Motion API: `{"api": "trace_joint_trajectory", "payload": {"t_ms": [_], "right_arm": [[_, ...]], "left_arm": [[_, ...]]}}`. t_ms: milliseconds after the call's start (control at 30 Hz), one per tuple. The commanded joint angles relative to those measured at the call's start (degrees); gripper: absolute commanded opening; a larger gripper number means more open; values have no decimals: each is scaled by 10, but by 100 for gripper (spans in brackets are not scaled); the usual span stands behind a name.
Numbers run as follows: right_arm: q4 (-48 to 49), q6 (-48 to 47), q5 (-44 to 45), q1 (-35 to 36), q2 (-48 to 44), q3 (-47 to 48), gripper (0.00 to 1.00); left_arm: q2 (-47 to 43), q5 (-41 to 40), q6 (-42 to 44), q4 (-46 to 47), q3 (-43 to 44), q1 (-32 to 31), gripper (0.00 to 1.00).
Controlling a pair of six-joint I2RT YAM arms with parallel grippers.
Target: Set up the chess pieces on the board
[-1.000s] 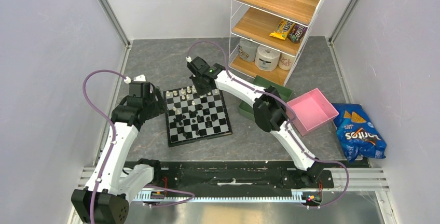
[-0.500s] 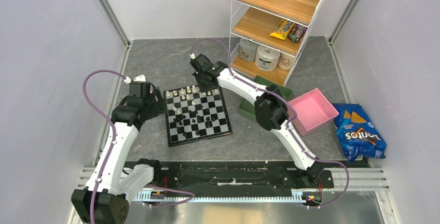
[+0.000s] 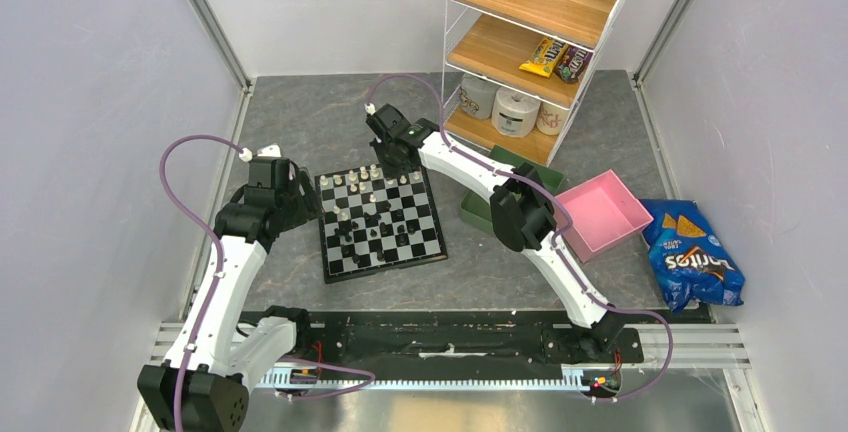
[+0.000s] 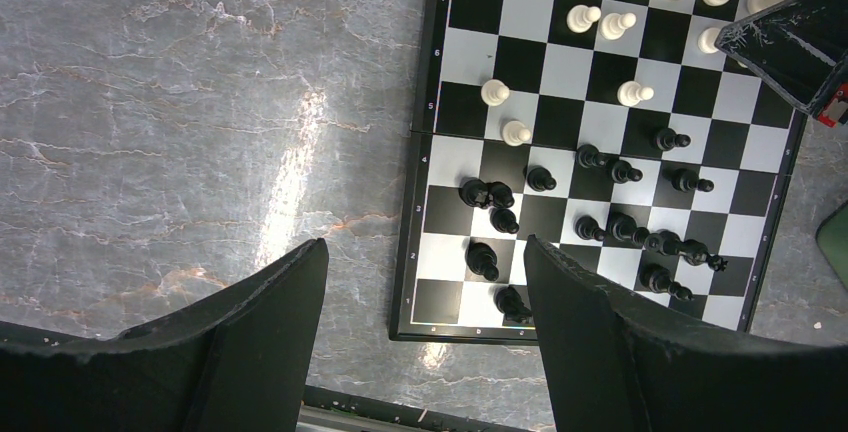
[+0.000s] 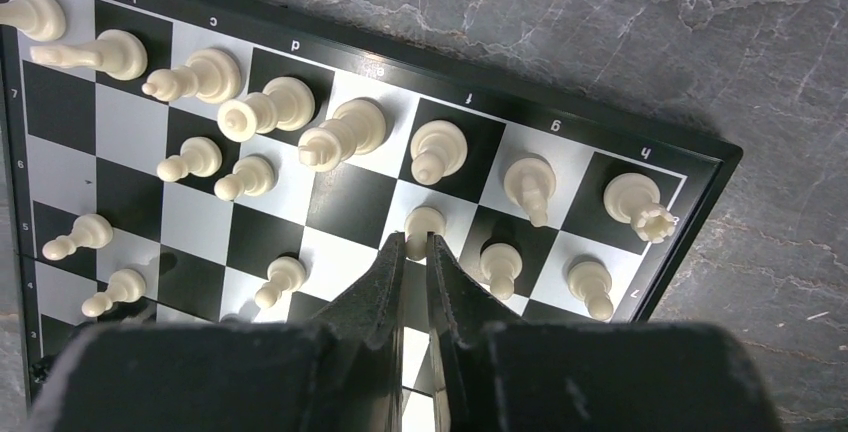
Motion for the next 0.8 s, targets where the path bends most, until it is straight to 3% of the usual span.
{"api": "trace_joint_trajectory", "payload": {"t_ms": [0,333,767], "right_arm": [[17,7,-12,3,-5,0,15],[18,1,-5,3,-9,4,30],[18,-23,-16,30,-66,-12,36]], "left_arm": [[-3,7,-1,11,0,5,79],[-3,8,-2,11,0,6,79],[-6,7,-2,11,-1,7,79]]}}
